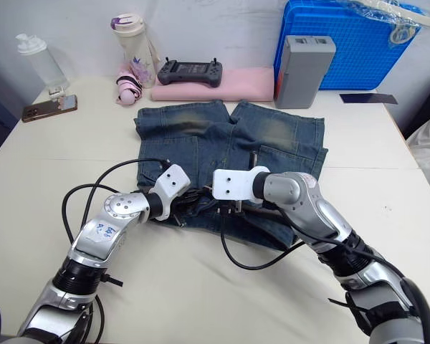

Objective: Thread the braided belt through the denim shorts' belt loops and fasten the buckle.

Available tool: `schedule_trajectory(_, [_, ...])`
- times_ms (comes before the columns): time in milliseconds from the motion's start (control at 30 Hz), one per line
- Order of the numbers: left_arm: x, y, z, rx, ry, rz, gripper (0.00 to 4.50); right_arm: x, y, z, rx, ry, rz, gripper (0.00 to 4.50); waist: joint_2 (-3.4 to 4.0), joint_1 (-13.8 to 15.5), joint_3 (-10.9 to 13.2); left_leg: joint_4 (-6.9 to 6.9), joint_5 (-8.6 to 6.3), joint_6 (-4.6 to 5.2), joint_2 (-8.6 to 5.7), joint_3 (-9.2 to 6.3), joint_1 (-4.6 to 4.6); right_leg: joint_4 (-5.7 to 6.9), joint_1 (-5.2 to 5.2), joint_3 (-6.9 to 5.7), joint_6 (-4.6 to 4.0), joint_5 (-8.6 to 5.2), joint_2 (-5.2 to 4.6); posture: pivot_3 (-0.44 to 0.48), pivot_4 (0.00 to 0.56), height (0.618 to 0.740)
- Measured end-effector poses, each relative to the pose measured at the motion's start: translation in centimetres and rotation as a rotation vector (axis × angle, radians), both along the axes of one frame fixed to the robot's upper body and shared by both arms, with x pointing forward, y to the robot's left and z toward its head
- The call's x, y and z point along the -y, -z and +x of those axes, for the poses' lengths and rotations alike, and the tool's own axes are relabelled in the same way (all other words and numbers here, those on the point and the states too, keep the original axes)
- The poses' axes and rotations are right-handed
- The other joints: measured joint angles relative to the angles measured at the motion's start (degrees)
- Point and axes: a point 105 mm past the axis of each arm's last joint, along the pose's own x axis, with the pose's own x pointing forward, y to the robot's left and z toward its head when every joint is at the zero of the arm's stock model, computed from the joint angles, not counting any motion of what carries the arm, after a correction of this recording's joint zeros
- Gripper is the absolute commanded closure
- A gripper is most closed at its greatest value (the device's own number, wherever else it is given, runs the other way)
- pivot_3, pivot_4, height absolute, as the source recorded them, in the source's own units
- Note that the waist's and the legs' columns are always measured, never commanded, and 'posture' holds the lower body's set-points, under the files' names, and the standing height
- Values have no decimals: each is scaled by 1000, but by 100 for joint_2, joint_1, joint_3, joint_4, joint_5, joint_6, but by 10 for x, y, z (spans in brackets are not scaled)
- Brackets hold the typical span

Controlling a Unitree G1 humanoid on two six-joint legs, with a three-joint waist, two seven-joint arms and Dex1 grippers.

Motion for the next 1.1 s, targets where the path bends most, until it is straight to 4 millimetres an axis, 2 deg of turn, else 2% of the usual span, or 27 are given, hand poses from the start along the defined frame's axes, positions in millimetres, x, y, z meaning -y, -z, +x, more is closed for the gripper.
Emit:
schedule_trajectory(133, [-1,-1,0,-4,-11,-27,2677,1,5,0,-24,13,3,4500,0,0,0,1,0,0,0,0,-1,1,0,-1,0,0,0,0,150,725])
schedule_trajectory(200, [-3,1,-1,-22,-18,-42,1689,2,9,-1,-33,17,1,4500,0,-7,0,1,0,0,0,0,-1,1,0,-1,0,0,1,0,150,725])
schedule_trajectory(333, [-9,0,-6,-69,-13,-95,89,3,10,-1,-36,22,1,4500,0,-13,0,1,0,0,3,0,-1,0,-1,-1,0,0,3,0,150,725])
schedule_trajectory(400, [-8,-1,-12,-107,19,-133,89,3,10,-1,-37,23,2,4500,0,-15,0,1,0,-1,3,0,-2,0,-1,-1,0,0,3,0,150,725])
schedule_trajectory(467, [-16,-6,-19,-144,37,-186,89,3,10,-1,-38,24,3,4500,0,-38,1,1,1,-2,5,-1,-2,0,-2,-1,0,0,3,0,150,725])
schedule_trajectory(633, [-51,-21,-21,-154,10,-207,89,7,15,0,-61,49,9,4500,1,-126,1,2,3,-6,6,-3,0,0,-2,-1,0,0,4,0,150,725])
schedule_trajectory(800, [-46,-18,-24,-175,34,-219,89,11,10,-1,-70,69,48,4500,1,-121,1,1,3,-6,6,-4,-3,2,-2,-1,0,0,4,0,150,725])
schedule_trajectory(900, [-34,-15,-26,-188,57,-249,43,17,3,-5,-76,63,59,3553,0,-120,1,0,2,-4,5,-3,-4,1,-2,-1,0,0,4,0,150,725])
schedule_trajectory(1067, [-31,-13,-28,-190,59,-249,43,19,3,-9,-98,50,57,1172,0,-147,2,0,3,-6,8,-2,-1,3,-5,1,0,0,8,0,150,725])
schedule_trajectory(1100, [-31,-13,-28,-188,58,-249,43,20,3,-10,-99,50,54,1172,0,-144,2,1,3,-7,8,-2,-1,3,-5,2,0,0,8,0,150,725])
